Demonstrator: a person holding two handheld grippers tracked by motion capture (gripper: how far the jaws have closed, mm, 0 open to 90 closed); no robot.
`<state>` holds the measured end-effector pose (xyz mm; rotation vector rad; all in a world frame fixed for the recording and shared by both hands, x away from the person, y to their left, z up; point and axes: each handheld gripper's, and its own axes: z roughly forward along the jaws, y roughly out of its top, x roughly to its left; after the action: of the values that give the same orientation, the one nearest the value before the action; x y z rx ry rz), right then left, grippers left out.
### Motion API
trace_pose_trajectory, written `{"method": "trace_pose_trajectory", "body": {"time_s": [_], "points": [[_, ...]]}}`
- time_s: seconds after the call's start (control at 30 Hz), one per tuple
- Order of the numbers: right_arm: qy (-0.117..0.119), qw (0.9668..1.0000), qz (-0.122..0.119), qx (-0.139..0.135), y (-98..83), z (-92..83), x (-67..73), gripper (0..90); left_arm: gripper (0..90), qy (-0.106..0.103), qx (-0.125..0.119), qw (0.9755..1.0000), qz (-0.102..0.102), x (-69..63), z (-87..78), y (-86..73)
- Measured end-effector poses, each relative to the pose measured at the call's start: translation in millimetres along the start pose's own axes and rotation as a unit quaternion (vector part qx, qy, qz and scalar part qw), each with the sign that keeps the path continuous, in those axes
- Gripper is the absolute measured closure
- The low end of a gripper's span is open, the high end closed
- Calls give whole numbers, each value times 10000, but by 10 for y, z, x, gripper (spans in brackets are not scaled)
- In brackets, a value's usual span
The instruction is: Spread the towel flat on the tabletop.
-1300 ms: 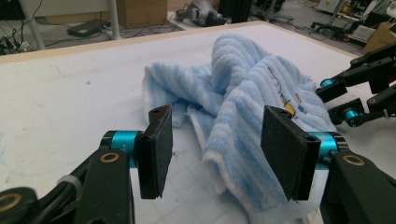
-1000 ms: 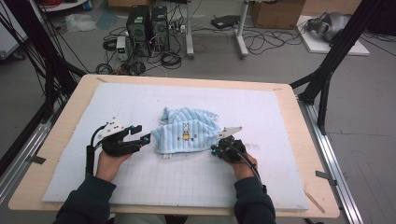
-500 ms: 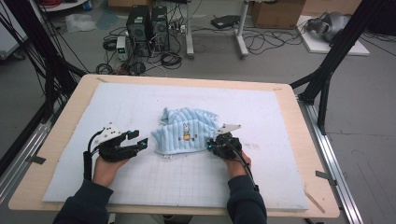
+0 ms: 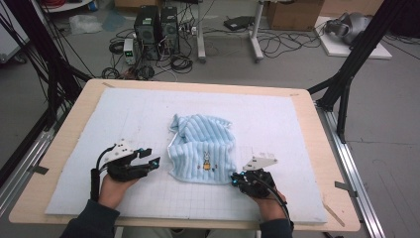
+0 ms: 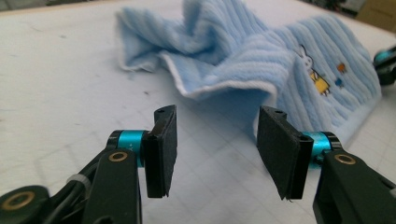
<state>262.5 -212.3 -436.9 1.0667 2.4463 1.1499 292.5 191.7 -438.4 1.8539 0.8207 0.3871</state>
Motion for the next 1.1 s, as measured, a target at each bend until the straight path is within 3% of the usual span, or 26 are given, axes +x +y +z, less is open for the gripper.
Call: {"method": "trace_pose_trajectory", "body": {"time_s": [0.03,0.07,0.17,0.23,0.37,0.5,0.57,0.63,0.67,0.7,0.73,0.83,0.9,1.0,1.1], "points": [[-47,9991,107,-401,-40,-70,-4,650,482,-47,66,10000,53,-35,28,-2],[-107,9984,118,-544,-48,-110,-7,609,482,-79,116,9998,121,-64,54,-3],[-295,9971,75,-692,-46,-177,-19,587,481,-207,236,9993,194,-125,114,-8],[-580,9948,46,-833,-64,-253,-69,574,482,-257,301,9990,188,-147,156,-11],[-714,9938,181,-833,-106,-246,-136,567,481,-356,528,9978,203,-180,297,6],[-771,9941,246,-722,-139,-197,-191,542,483,-273,1082,9927,462,-240,428,40],[-785,9943,216,-682,-133,-172,-199,530,496,-220,1111,9925,470,-255,449,45],[-805,9944,225,-646,-116,-150,-194,508,620,-269,1100,9921,542,-261,436,41],[-794,9944,236,-651,-94,-133,-161,504,842,-413,1095,9911,632,-274,427,34],[-794,9944,236,-651,-94,-133,-161,504,842,-399,1089,9908,694,-301,411,27],[-823,9946,56,-623,-68,-115,-101,523,865,-416,1117,9907,663,-308,388,19],[-849,9945,-93,-609,-39,-101,-49,549,867,-609,1131,9910,388,-282,278,-32],[-834,9946,-14,-612,-5,-88,-17,551,867,-704,1139,9906,290,-283,189,-74],[-772,9951,2,-616,61,-27,35,552,867,-797,1152,9895,342,-324,72,-131],[-719,9965,-135,-403,107,115,106,554,867,-936,1163,9882,336,-355,-17,-172]]}}
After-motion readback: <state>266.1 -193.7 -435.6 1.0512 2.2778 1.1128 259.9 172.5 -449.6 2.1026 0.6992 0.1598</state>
